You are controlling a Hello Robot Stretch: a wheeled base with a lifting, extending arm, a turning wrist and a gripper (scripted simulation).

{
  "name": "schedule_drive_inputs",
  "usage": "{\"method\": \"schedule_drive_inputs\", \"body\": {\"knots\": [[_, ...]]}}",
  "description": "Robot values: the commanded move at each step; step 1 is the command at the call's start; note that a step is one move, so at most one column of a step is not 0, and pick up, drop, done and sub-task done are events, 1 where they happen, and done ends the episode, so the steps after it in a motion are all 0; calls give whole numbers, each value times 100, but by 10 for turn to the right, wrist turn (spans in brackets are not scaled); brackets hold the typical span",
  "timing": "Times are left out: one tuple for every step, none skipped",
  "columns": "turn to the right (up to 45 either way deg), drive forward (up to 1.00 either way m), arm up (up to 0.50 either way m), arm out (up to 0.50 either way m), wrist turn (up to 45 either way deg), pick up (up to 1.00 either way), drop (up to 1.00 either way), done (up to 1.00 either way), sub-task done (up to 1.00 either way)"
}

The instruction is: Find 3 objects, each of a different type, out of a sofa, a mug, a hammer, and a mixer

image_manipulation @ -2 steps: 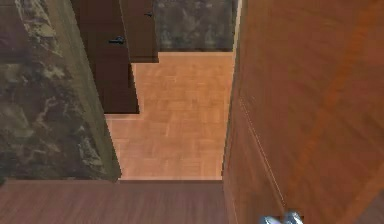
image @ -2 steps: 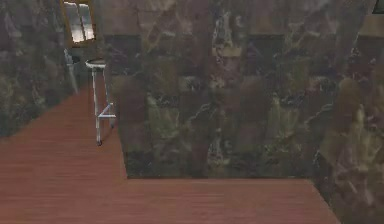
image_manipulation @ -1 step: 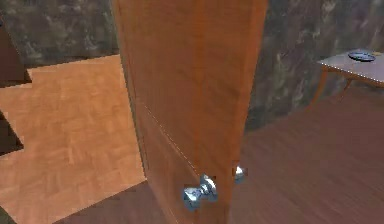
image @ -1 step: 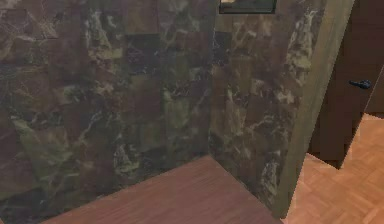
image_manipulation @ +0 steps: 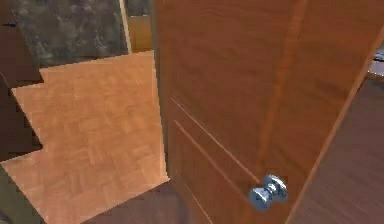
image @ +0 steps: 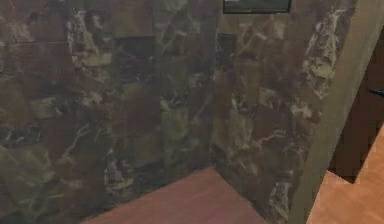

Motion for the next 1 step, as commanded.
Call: {"method": "schedule_drive_inputs", "body": {"knots": [[450, 0, 0, 0, 0, 0, 0, 0, 0]]}}
